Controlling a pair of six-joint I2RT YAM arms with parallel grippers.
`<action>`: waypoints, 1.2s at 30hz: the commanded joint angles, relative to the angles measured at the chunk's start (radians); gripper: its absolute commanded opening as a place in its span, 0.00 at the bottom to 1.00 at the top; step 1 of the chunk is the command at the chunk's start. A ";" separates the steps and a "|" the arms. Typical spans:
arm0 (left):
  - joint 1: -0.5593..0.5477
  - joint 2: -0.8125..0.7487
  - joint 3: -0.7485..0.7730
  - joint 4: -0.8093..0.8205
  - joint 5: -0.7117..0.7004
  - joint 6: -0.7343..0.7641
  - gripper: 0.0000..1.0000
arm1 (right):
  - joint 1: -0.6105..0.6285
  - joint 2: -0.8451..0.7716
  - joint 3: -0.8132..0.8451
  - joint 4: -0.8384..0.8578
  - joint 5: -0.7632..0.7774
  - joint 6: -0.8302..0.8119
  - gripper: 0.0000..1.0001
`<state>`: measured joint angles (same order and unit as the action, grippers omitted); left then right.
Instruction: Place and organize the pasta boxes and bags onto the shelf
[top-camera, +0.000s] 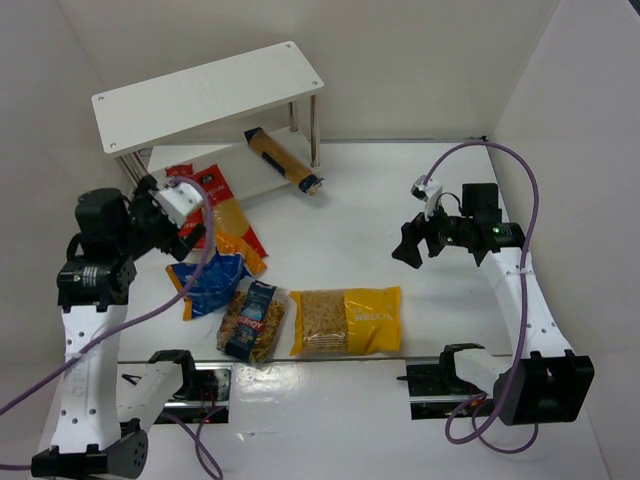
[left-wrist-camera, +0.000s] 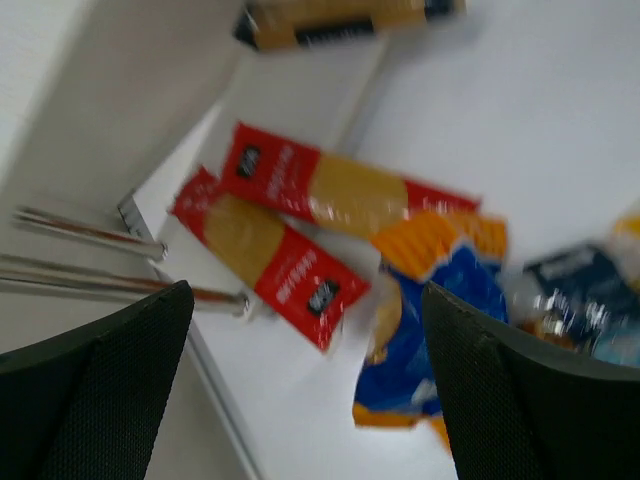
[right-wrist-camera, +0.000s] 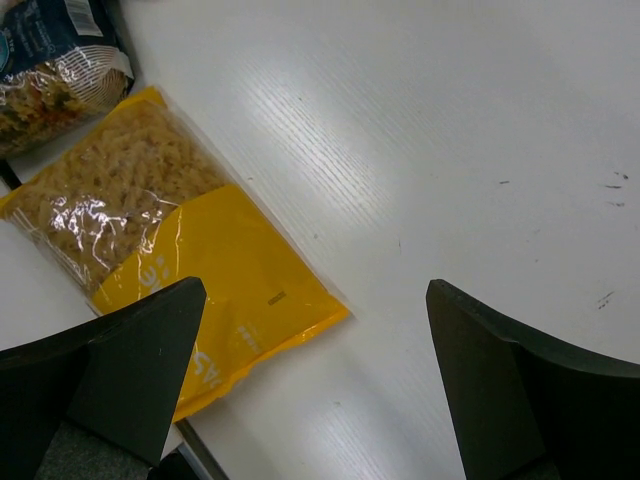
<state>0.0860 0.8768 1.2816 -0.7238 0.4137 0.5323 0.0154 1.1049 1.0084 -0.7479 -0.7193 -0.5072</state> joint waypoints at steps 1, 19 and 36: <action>-0.032 0.008 -0.145 -0.226 -0.113 0.401 1.00 | 0.018 -0.027 0.010 0.021 -0.016 -0.013 1.00; -0.124 0.202 -0.471 0.020 -0.202 0.523 1.00 | 0.028 -0.027 -0.008 0.021 -0.006 -0.013 1.00; -0.143 0.435 -0.492 0.072 -0.102 0.486 0.98 | 0.037 -0.017 -0.008 0.021 -0.006 -0.013 1.00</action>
<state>-0.0429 1.2789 0.7979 -0.7170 0.2333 1.0218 0.0422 1.0985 1.0058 -0.7475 -0.7181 -0.5076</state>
